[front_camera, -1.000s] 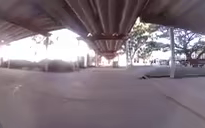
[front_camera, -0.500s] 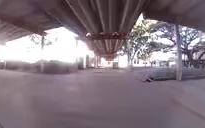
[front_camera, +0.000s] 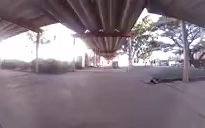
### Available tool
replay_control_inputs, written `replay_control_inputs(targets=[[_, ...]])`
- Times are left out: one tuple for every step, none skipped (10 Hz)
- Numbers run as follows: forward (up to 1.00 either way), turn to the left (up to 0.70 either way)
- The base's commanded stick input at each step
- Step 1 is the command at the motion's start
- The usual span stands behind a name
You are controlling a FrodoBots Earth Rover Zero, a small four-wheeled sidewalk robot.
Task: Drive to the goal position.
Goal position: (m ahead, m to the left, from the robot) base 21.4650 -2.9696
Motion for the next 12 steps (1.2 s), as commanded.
replay_control_inputs(targets=[[0.85,0.0],[0.85,0.0],[0.85,0.0],[0.85,0.0],[0.85,0.0],[0.85,0.0],[0.85,0.0],[0.85,0.0],[0.85,0.0],[0.85,0.0],[0.85,0.0],[0.85,0.0]])
